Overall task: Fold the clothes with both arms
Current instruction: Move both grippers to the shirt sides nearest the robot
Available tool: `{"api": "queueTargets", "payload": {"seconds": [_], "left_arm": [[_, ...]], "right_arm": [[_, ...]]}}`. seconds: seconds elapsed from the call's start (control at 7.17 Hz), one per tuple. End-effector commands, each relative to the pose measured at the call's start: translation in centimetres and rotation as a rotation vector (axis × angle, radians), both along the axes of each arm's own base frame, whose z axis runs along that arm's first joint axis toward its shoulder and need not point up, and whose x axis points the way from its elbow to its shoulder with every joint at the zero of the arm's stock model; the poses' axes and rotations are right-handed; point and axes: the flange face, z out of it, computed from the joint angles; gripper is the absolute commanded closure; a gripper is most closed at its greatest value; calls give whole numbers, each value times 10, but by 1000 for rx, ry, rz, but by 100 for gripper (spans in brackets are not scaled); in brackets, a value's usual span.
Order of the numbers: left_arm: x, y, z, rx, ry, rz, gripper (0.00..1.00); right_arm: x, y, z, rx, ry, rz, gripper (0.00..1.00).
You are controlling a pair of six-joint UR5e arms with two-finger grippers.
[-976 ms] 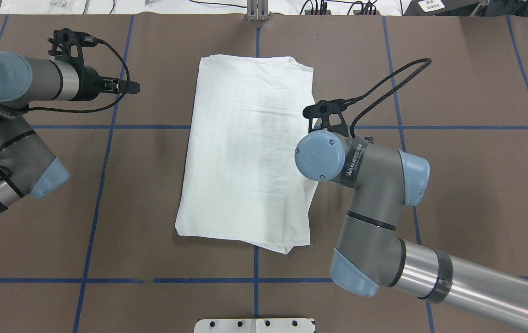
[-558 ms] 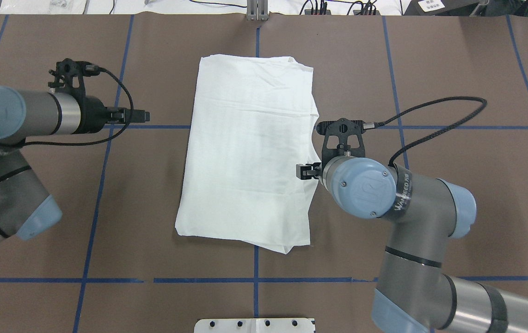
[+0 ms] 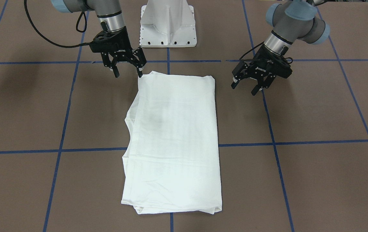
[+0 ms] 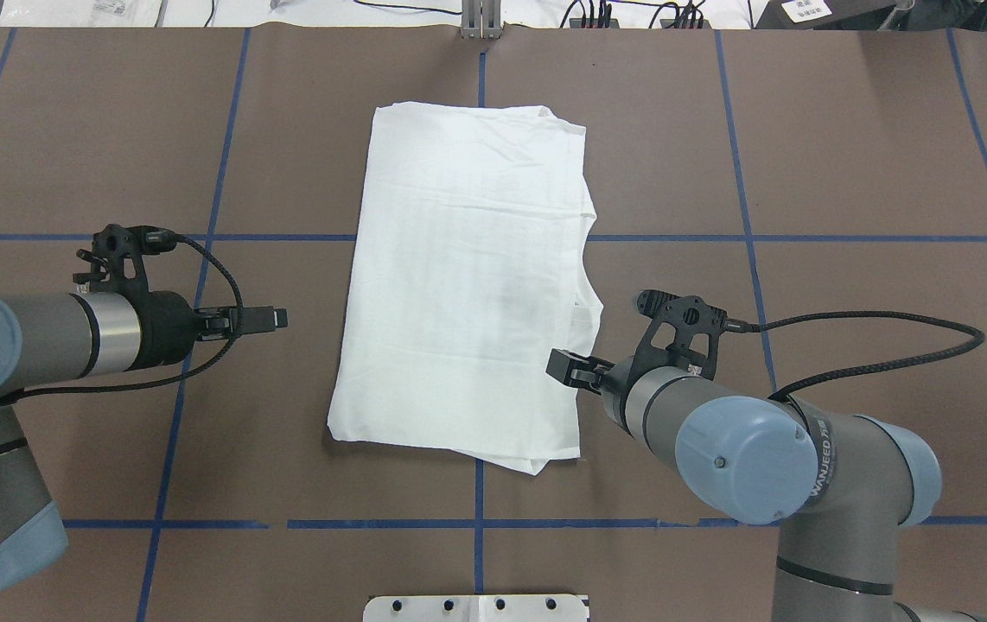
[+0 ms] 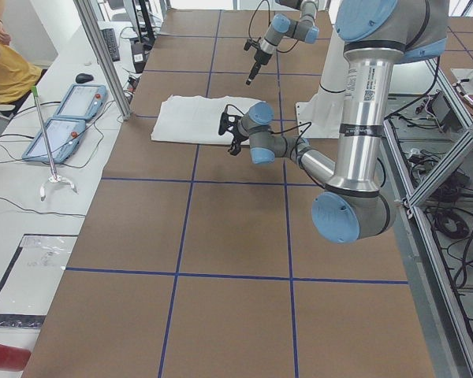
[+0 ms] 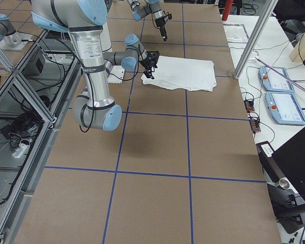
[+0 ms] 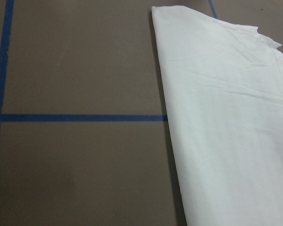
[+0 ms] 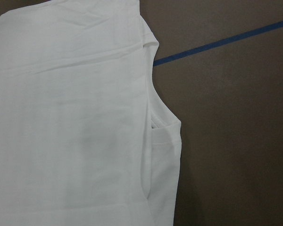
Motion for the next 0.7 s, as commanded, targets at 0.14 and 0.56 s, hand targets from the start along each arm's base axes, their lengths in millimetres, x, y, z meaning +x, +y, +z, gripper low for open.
{"api": "queueTargets", "payload": {"seconds": [0.14,0.56], "left_arm": [[40,37,1,-45,11,3,0],[86,74,-10,-49,9,56,0]], "right_arm": [[7,19,26,17,-80,40,0],[6,19,27,17,-79,44,0]]}}
